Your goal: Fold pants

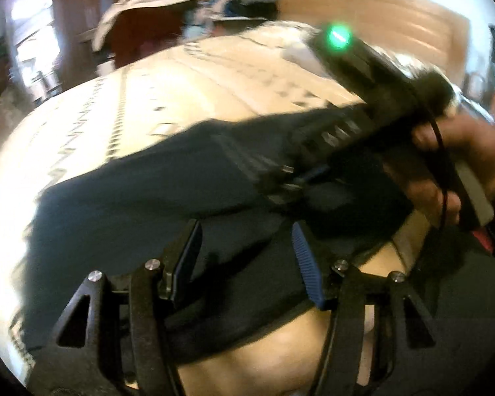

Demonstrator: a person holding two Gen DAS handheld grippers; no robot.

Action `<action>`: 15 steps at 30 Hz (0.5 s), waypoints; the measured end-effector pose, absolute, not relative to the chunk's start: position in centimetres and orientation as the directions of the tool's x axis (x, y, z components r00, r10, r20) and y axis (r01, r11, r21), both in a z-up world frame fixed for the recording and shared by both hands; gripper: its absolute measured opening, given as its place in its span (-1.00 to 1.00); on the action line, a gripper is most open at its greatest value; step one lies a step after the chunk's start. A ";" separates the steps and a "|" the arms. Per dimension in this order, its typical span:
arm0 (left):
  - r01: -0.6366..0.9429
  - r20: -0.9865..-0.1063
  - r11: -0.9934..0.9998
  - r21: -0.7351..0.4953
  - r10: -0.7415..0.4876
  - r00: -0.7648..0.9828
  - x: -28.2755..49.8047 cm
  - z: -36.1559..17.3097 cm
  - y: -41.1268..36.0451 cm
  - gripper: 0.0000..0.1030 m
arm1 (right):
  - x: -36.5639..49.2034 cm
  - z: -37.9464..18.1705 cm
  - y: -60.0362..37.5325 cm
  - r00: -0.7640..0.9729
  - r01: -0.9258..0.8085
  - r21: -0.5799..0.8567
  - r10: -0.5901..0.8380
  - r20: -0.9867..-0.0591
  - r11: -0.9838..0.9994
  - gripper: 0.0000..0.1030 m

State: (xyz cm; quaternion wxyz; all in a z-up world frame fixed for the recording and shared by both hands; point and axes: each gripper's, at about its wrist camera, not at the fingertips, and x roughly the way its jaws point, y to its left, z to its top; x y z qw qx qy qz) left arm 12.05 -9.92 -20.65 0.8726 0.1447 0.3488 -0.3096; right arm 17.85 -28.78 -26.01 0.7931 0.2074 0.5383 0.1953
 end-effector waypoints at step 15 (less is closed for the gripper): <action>0.374 -0.708 0.927 0.023 -0.249 0.661 17.9 -19.9 0.4 0.11 | 13.8 -28.2 -29.1 0.459 0.073 0.652 0.555 -0.694 0.755 -0.71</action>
